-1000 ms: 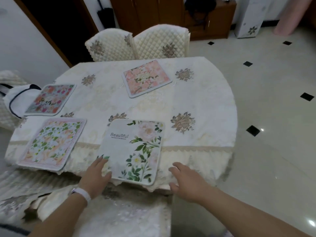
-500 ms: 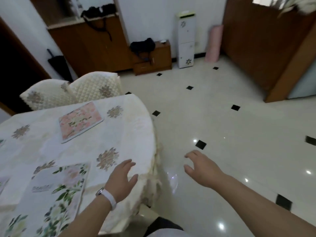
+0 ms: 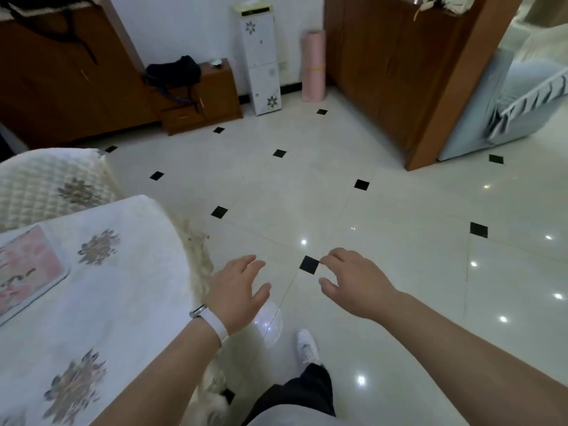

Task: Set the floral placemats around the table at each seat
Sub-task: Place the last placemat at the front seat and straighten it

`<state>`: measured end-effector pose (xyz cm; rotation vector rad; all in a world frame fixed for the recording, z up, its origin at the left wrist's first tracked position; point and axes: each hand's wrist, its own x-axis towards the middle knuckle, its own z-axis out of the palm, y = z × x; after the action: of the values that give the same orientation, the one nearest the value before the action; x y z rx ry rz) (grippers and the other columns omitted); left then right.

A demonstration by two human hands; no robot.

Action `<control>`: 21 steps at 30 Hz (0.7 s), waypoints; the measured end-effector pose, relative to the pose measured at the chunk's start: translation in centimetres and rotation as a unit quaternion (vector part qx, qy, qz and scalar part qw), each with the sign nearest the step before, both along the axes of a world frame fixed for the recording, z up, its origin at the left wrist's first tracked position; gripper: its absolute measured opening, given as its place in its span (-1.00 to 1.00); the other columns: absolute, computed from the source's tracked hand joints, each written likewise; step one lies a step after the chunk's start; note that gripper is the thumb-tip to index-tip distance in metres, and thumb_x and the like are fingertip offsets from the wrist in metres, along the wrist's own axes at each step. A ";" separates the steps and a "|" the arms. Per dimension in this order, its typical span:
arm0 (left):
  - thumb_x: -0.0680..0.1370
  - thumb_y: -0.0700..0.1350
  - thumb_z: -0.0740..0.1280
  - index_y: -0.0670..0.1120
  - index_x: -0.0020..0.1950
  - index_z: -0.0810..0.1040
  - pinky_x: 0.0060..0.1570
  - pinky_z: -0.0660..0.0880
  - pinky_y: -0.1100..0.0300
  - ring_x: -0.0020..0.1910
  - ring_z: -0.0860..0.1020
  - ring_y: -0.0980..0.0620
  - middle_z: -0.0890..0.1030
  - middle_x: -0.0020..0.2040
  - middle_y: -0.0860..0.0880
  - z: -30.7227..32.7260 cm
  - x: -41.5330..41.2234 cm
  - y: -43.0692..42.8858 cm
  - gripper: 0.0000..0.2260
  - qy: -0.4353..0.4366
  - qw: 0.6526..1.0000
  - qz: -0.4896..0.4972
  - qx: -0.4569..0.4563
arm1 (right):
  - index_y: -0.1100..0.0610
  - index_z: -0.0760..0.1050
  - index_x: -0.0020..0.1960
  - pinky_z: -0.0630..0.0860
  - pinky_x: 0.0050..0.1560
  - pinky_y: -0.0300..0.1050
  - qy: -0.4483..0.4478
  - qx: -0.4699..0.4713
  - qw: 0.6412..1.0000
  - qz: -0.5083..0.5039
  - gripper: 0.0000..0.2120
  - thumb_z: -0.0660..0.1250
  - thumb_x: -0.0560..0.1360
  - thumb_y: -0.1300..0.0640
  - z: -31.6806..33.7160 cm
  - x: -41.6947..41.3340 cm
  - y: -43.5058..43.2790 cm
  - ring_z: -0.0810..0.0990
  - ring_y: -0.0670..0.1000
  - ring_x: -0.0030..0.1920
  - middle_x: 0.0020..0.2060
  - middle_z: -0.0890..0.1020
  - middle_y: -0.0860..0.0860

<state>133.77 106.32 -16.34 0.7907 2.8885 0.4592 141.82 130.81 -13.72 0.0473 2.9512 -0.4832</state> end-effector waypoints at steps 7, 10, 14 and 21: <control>0.43 0.27 0.01 0.00 0.36 0.45 0.29 0.33 -0.01 0.38 0.36 -0.04 0.43 0.40 -0.02 -0.8 -13.4 6.3 -0.38 -0.028 0.999 0.005 0.020 | 0.04 0.39 0.39 0.42 0.19 -0.05 -0.033 0.030 0.999 0.019 -0.58 0.15 0.59 -0.10 0.7 -13.3 4.9 0.43 0.06 0.26 0.33 0.43 -0.03; 0.43 0.26 0.01 0.01 0.37 0.44 0.28 0.31 0.01 0.39 0.35 -0.03 0.43 0.41 -0.03 0.3 -19.4 8.2 -0.38 -0.011 0.999 0.006 0.033 | 0.03 0.35 0.43 0.40 0.24 -0.05 -0.008 0.038 0.999 0.022 -0.54 0.16 0.59 -0.11 2.9 -20.2 6.6 0.40 0.05 0.31 0.38 0.40 -0.03; 0.44 0.25 0.02 0.01 0.35 0.45 0.25 0.33 0.01 0.37 0.36 -0.03 0.44 0.39 -0.03 2.0 -25.1 9.3 -0.41 0.015 0.999 0.016 0.041 | 0.04 0.37 0.42 0.39 0.26 -0.04 0.028 0.024 0.999 0.013 -0.56 0.17 0.59 -0.09 5.0 -26.9 7.7 0.39 0.04 0.32 0.37 0.41 -0.05; 0.45 0.24 0.06 0.01 0.36 0.45 0.27 0.31 0.02 0.38 0.35 -0.03 0.43 0.40 -0.02 2.0 -32.2 7.5 -0.43 0.010 0.995 0.099 0.027 | 0.05 0.37 0.42 0.40 0.25 -0.04 0.016 0.001 0.997 0.075 -0.56 0.18 0.59 -0.09 3.2 -38.1 7.6 0.39 0.05 0.32 0.37 0.40 -0.04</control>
<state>101.60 113.86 -14.34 0.5203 2.9977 0.5552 103.76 138.39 -10.55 -0.1810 2.9567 -0.4635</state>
